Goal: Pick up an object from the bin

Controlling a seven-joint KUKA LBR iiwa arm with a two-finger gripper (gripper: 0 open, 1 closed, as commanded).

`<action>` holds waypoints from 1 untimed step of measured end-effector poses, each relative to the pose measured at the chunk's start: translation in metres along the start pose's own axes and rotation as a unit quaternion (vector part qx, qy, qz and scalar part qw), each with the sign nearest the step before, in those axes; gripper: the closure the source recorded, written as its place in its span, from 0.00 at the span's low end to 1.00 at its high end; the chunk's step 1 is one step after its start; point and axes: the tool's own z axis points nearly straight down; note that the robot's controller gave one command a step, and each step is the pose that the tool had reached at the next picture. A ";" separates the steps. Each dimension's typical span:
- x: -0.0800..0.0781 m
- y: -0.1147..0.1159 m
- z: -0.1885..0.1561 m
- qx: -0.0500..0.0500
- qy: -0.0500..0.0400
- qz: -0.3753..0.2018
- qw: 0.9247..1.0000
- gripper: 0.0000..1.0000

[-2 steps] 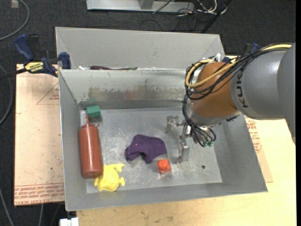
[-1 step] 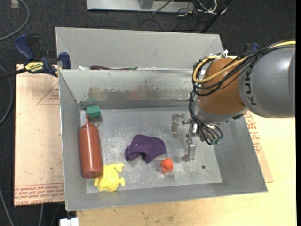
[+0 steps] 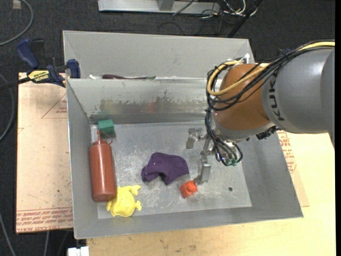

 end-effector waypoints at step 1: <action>-0.012 0.050 0.008 0.000 -0.002 0.012 1.000 0.00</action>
Offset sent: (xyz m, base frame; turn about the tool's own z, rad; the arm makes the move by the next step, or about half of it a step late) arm 0.0116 0.0844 -0.0498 -0.1607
